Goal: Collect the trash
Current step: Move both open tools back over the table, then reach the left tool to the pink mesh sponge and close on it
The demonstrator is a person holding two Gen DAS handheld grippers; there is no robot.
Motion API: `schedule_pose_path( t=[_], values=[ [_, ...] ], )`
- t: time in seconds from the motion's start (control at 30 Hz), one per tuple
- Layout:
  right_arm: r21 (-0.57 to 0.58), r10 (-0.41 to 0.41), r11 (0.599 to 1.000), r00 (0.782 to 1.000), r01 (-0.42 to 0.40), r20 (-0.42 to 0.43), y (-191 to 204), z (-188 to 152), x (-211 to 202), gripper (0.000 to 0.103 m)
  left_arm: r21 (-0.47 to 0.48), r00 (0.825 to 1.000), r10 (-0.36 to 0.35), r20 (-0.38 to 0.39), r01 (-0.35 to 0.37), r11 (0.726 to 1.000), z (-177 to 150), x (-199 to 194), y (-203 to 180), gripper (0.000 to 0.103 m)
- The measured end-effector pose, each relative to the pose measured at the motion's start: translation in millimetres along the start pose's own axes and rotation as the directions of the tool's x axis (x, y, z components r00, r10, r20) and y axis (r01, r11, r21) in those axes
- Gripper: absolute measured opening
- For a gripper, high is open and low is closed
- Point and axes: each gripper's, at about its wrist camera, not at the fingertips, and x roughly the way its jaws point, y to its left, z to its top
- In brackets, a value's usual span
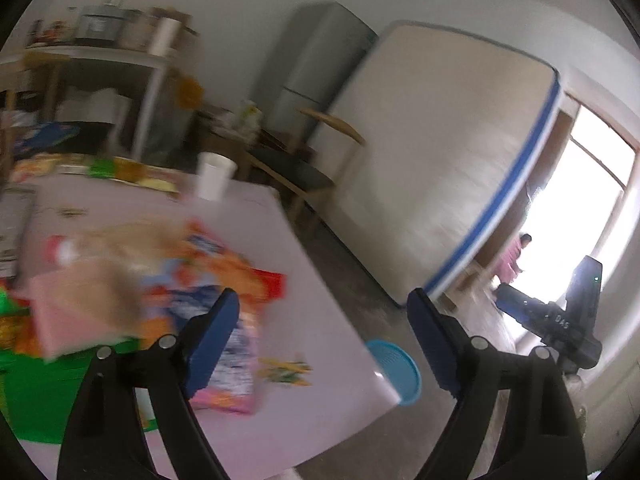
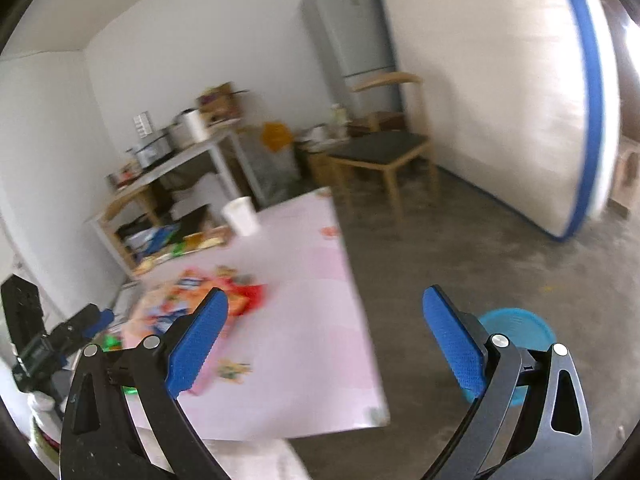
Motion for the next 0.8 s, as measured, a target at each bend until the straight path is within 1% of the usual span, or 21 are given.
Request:
schedule_pose_path(
  t=[0.07,0.2,0.33,0.43,0.6,0.73,0.8],
  values=[
    [-0.021,0.03,0.999,0.999,-0.031,-0.014,17,2,6,0.094,-0.027,0.999,0.029,0.028,-0.028,0.999,-1,-13,18,0.084],
    [-0.049,0.077,0.996,0.995,-0.08,-0.067,51,-2,20,0.094,-0.116,0.994,0.083,0.073,-0.075,0.99,-9,-43,61,0.085],
    [-0.082,0.11,0.989,0.985,-0.122,-0.134,85,-15,39,0.094,-0.166,0.988,0.126,0.083,-0.111,0.98,-13,-54,88,0.085],
    [-0.104,0.123,0.984,0.975,-0.144,-0.183,115,-23,57,0.094,-0.199,0.986,0.149,0.078,-0.131,0.971,-18,-54,108,0.085],
    [-0.114,0.138,0.979,0.958,-0.171,-0.253,148,-30,92,0.094,-0.237,0.981,0.177,0.074,-0.155,0.959,-24,-51,133,0.085],
    [-0.144,0.125,0.974,0.949,-0.173,-0.29,175,-38,117,0.094,-0.262,0.978,0.195,0.075,-0.17,0.95,-27,-49,147,0.085],
    [-0.184,0.105,0.969,0.948,-0.166,-0.302,191,-42,131,0.094,-0.268,0.976,0.203,0.076,-0.176,0.947,-29,-48,152,0.085]
  ],
)
